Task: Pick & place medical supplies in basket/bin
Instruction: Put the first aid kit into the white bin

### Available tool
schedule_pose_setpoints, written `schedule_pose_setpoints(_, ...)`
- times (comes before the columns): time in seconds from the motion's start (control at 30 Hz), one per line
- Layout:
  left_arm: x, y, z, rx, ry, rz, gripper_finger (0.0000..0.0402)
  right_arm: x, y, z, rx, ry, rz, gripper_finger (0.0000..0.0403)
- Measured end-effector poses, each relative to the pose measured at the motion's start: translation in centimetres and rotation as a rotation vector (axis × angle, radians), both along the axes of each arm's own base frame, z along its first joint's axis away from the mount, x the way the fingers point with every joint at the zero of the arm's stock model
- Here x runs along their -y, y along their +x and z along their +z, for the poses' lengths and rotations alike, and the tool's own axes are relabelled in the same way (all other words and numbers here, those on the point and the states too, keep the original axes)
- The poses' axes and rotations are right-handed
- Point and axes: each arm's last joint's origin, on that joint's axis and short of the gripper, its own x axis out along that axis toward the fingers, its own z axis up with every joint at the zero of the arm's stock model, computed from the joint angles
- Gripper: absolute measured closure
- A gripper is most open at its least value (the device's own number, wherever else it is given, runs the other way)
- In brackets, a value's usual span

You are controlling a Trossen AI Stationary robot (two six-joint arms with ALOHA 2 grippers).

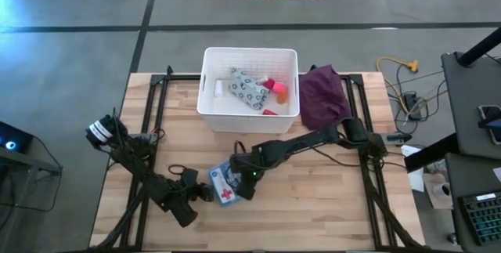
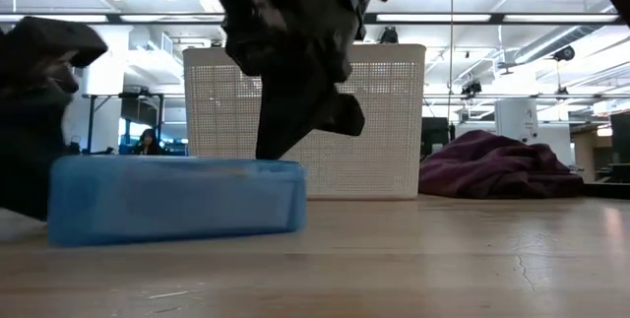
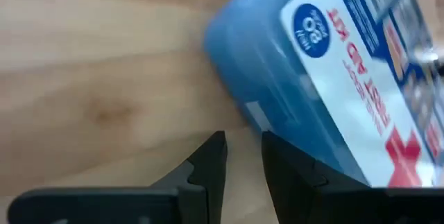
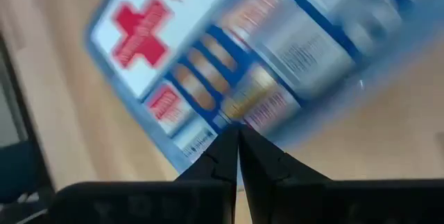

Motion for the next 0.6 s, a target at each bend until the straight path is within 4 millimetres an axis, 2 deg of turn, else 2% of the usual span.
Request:
schedule_pose_setpoints(0.1,-0.2,0.1,0.0,0.024,0.015,0.011,0.032,0.0,-0.5,1.9,0.045,-0.02,0.023,0.0394)
schedule_pose_setpoints(0.2,-0.3,0.0,-0.2,0.012,0.019,0.009,0.032,0.8,-1.5,5.3,0.104,-0.14,-0.006,0.0394)
schedule_pose_setpoints(0.27,-0.3,0.0,-0.2,0.013,0.016,0.008,0.032,1.7,-2.1,6.0,0.087,-0.203,-0.025,0.0394)
schedule_pose_setpoints(0.47,-0.4,0.1,-0.2,0.01,0.013,0.014,0.032,2.7,-1.6,4.2,0.033,-0.21,-0.061,0.0394)
schedule_pose_setpoints(0.6,-0.3,0.4,-0.1,0.033,-0.015,0.02,0.032,2.9,-2.0,0.4,-0.125,-0.24,-0.044,0.0394)
